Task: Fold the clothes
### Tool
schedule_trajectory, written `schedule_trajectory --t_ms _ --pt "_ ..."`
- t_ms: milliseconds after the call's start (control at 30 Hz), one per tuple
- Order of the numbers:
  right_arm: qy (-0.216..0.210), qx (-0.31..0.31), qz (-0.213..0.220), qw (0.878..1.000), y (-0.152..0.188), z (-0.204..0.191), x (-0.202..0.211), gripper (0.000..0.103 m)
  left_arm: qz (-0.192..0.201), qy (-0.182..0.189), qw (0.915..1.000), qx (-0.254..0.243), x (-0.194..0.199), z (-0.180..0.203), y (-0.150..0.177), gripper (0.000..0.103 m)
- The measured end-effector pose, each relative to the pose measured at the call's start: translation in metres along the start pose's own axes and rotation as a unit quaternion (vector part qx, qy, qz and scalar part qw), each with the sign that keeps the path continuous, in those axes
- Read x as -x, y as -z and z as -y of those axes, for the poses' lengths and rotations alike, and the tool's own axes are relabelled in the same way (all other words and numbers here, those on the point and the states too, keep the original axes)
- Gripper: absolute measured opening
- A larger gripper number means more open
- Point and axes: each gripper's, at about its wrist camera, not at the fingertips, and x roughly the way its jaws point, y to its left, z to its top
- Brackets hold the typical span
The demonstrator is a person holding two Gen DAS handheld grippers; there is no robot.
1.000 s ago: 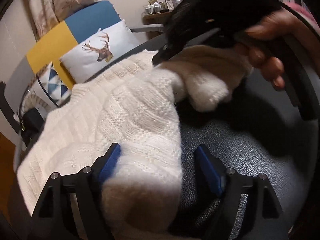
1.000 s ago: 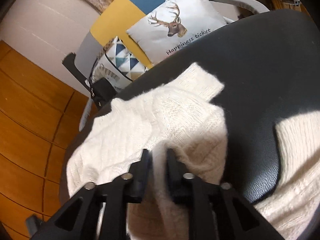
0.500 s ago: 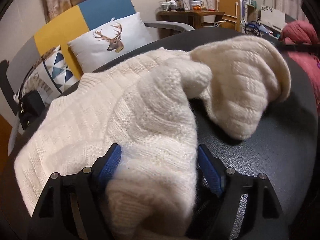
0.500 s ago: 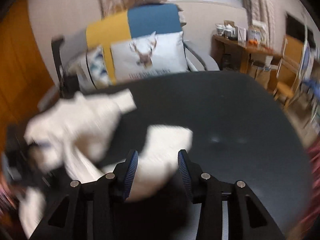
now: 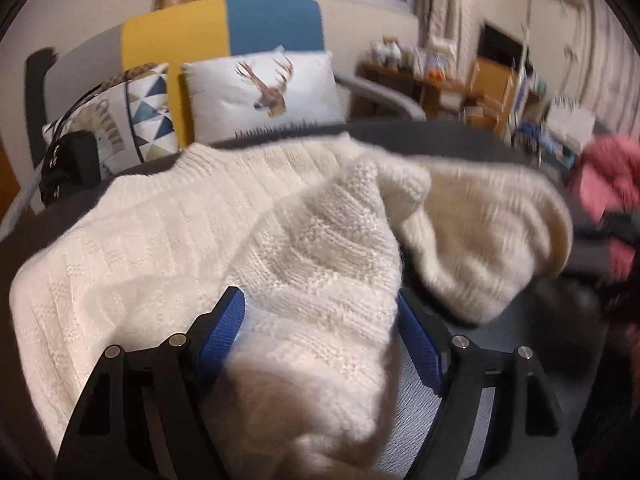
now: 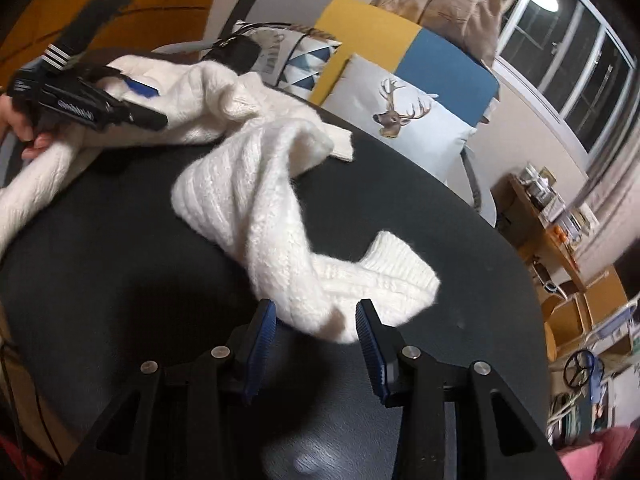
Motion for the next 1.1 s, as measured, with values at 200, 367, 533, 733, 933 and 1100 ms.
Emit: schedule_trajectory --t_ms 200,367,533,733,933,1100 --pt "0.021 -0.002 -0.031 0.999 -0.01 -0.024 -0.029 0.042 -0.006 -0.041 0.9989 -0.02 -0.004 0.004 0.0 0.08" --pt "-0.024 -0.094 -0.047 0.994 -0.019 -0.008 -0.035 0.022 -0.05 -0.062 0.9968 -0.008 -0.023 -0.001 0.0 0.08" --pt "-0.118 -0.201 -0.026 0.972 -0.025 0.013 -0.016 0.018 -0.054 -0.065 0.9964 -0.001 -0.027 -0.003 0.001 0.08" --pt "-0.237 -0.275 0.009 0.932 -0.036 0.026 0.022 0.018 -0.058 -0.064 0.9962 0.007 -0.028 -0.004 0.002 0.08" --pt "-0.358 -0.403 0.038 0.842 -0.038 0.056 0.023 0.017 -0.059 -0.069 0.9959 0.006 -0.029 -0.002 0.002 0.08" --pt "-0.357 -0.463 0.034 0.81 -0.027 0.083 0.002 0.017 -0.061 -0.074 0.9954 0.006 -0.03 0.0 0.002 0.08"
